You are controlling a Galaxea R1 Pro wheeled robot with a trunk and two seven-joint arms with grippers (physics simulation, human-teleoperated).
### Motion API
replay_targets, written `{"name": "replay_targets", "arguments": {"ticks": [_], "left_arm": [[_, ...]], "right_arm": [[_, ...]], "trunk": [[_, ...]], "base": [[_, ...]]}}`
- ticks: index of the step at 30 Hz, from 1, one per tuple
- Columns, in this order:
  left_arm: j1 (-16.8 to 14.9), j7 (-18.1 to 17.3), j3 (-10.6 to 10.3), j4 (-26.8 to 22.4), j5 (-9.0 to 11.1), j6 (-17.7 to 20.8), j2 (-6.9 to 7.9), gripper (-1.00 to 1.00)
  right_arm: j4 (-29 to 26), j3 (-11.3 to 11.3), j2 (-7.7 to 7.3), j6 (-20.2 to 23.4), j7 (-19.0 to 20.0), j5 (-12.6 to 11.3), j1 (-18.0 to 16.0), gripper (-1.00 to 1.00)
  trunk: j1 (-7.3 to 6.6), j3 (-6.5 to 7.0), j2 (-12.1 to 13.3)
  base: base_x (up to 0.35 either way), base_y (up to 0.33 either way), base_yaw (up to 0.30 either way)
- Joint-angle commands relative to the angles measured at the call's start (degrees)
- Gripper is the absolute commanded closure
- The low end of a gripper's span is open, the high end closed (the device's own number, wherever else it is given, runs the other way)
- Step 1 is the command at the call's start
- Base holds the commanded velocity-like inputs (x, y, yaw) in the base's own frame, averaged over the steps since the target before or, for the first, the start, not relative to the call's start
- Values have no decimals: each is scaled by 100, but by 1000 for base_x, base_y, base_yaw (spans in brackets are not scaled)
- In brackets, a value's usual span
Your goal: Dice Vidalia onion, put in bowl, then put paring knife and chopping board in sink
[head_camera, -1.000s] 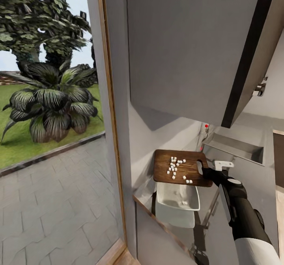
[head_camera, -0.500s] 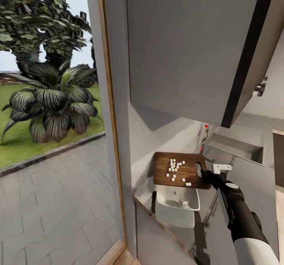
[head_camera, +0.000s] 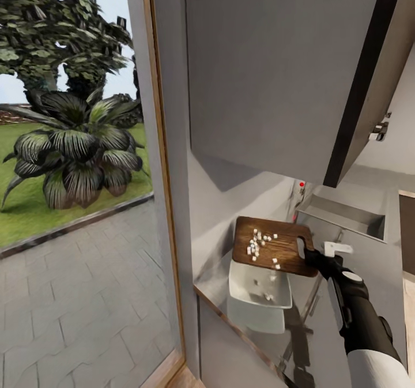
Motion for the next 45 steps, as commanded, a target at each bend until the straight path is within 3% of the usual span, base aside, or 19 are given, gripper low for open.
{"name": "replay_targets", "arguments": {"ticks": [1,4,18,24,36,45], "left_arm": [[2,3,-16,-8,54,-9,2,-100],[4,1,-16,-8,54,-9,2,-100],[5,1,-16,-8,54,-9,2,-100],[5,3,-16,-8,54,-10,2,-100],[4,3,-16,1,54,-9,2,-100],[3,2,-16,1,54,-9,2,-100]], "right_arm": [[-7,-11,5,-59,51,61,-4,100],[-7,5,12,-242,51,60,-4,100],[-2,21,38,-309,51,72,-4,100],[1,19,33,-687,34,73,-4,100],[12,19,22,-747,26,81,-4,100],[276,19,14,-1189,8,90,-4,100]], "trunk": [[3,-8,-10],[3,-8,-10],[3,-8,-10],[3,-8,-10],[3,-8,-10],[3,-8,-10]], "base": [[0,0,0],[0,0,0],[0,0,0],[0,0,0],[0,0,0],[0,0,0]]}}
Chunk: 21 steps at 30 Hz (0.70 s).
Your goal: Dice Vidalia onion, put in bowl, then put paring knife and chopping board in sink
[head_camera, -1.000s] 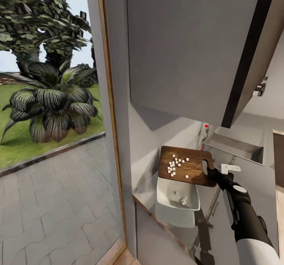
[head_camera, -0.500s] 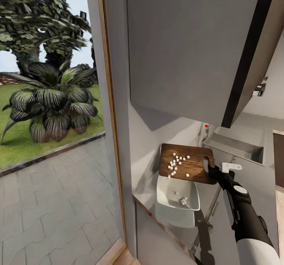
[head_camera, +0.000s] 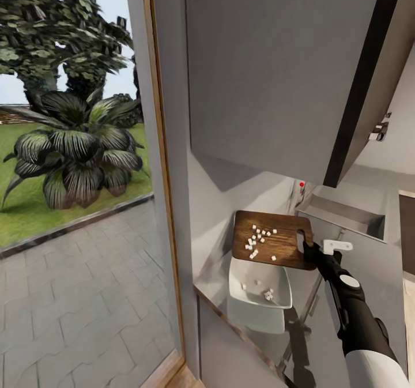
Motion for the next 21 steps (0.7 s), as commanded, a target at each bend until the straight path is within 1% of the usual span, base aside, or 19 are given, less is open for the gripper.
{"name": "replay_targets", "arguments": {"ticks": [1,4,9,12,15,21], "left_arm": [[3,3,-16,-8,54,-9,2,-100],[3,3,-16,-8,54,-10,2,-100],[4,1,-16,-8,54,-9,2,-100],[2,3,-16,-8,54,-9,2,-100],[0,0,-16,-8,54,-10,2,-100],[2,-3,-16,-8,54,-9,2,-100]], "right_arm": [[-7,-16,3,18,44,59,-4,100],[-4,-16,0,-20,44,59,-4,100],[153,-24,-5,-233,36,67,-4,100],[175,-27,-8,-265,35,67,-4,100],[187,-31,-10,-388,35,67,-4,100],[199,-33,-14,-474,33,67,-4,100]], "trunk": [[3,-8,-10],[3,-8,-10],[3,-8,-10],[3,-8,-10],[3,-8,-10],[3,-8,-10]], "base": [[0,0,0],[0,0,0],[0,0,0],[0,0,0],[0,0,0],[0,0,0]]}}
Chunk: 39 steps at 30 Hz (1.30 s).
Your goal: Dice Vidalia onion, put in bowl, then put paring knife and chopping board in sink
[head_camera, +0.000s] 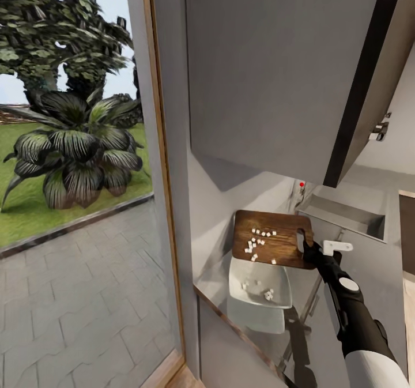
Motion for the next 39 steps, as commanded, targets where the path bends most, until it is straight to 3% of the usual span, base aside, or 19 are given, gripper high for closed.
{"name": "replay_targets", "arguments": {"ticks": [1,17,39], "left_arm": [[1,5,-16,-8,54,-9,2,-100],[1,0,-16,-8,54,-10,2,-100],[2,0,-16,-8,54,-9,2,-100]], "right_arm": [[-6,-16,3,-17,38,59,-3,100],[43,-29,3,-414,34,85,-3,100],[43,-34,3,-462,16,86,-3,100]], "trunk": [[3,-8,-9],[3,-8,-9],[3,-8,-9]], "base": [[0,0,0],[0,0,0],[0,0,0]]}}
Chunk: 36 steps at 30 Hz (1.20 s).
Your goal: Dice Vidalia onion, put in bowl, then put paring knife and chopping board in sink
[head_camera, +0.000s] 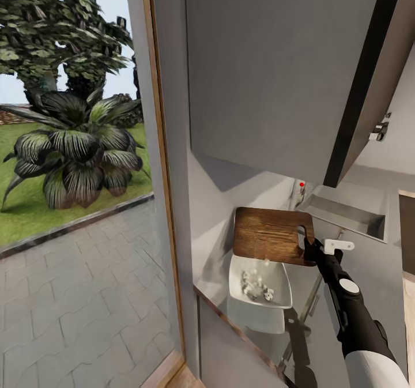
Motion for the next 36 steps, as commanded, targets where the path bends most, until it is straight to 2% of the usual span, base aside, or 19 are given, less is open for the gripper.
{"name": "replay_targets", "arguments": {"ticks": [1,10,29,36], "left_arm": [[3,3,-16,-8,54,-8,2,-100],[2,2,-16,-8,54,-11,2,-100],[2,3,-16,10,54,-14,0,-100],[3,4,-16,4,46,-16,-6,-100]], "right_arm": [[-5,-19,4,4,38,58,-4,100],[-44,-14,7,6,44,58,-4,100],[-75,-19,5,13,36,58,-4,100],[-75,-19,10,13,29,58,-4,100]], "trunk": [[3,-8,-10],[3,-8,-10],[3,-8,-10],[3,-8,-10]], "base": [[0,0,0],[-31,0,0],[-334,-1,0],[-322,-116,116]]}}
